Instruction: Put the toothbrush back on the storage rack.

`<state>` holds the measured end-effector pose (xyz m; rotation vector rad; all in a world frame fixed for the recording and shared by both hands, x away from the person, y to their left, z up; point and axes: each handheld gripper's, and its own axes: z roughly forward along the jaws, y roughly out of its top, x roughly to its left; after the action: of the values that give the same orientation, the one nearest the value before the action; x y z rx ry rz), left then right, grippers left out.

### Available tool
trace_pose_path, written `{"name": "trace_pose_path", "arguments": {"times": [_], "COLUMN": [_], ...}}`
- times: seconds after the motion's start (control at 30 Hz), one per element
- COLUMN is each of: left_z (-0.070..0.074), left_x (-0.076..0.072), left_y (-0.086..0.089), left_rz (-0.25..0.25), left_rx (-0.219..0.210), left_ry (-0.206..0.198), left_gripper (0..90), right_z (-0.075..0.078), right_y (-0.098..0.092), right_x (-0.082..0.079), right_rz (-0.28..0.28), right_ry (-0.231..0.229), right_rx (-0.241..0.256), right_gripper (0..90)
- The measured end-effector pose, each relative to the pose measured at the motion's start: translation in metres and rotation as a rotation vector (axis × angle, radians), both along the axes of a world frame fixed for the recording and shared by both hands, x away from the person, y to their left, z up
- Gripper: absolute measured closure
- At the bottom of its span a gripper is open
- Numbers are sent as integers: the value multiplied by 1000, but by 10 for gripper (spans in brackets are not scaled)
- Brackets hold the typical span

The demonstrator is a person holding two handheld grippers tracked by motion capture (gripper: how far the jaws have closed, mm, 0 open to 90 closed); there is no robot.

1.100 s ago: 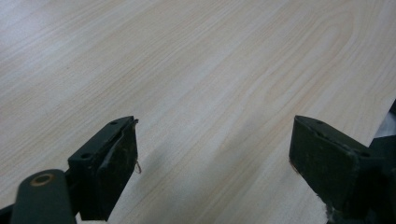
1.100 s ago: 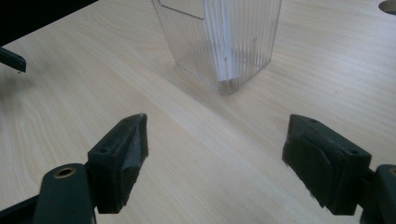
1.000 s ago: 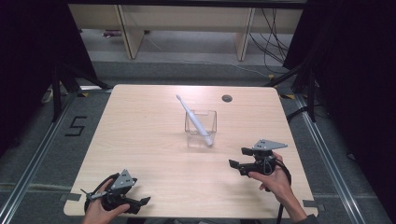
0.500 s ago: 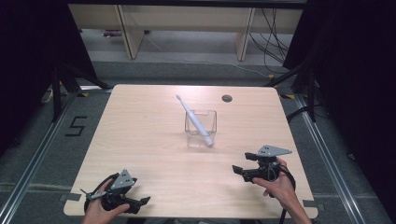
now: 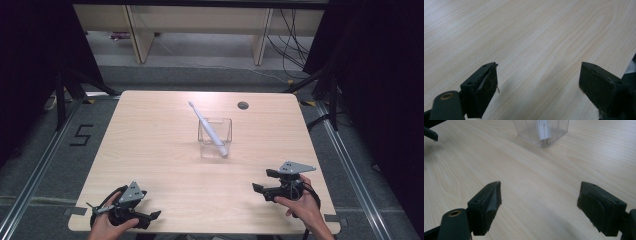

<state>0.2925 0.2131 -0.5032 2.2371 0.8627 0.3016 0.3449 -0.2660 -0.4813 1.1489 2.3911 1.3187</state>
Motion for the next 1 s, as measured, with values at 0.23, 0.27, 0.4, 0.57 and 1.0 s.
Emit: {"name": "trace_pose_path", "arguments": {"times": [0.23, 0.27, 0.4, 0.57, 1.0], "left_z": [-1, -1, 0, -1, 0], "left_x": [-1, -1, -1, -1, -1], "left_y": [-1, -1, -2, -1, -2], "left_rz": [9, 10, 4, 8, 6], "left_rx": [-18, -16, -14, -14, -17], "left_ry": [0, 0, 2, -1, 1], "left_gripper": [150, 150, 150, 150, 150], "right_z": [-3, -4, -5, -4, -9], "right_y": [-1, -1, -1, -3, -8], "right_x": [-4, -4, -9, -13, -16], "right_rz": [21, 24, 25, 16, 38], "right_ry": [-39, -37, -8, -5, -19], "right_rx": [-21, -19, -16, -26, -65], "right_gripper": [176, 176, 174, 173, 173]}}
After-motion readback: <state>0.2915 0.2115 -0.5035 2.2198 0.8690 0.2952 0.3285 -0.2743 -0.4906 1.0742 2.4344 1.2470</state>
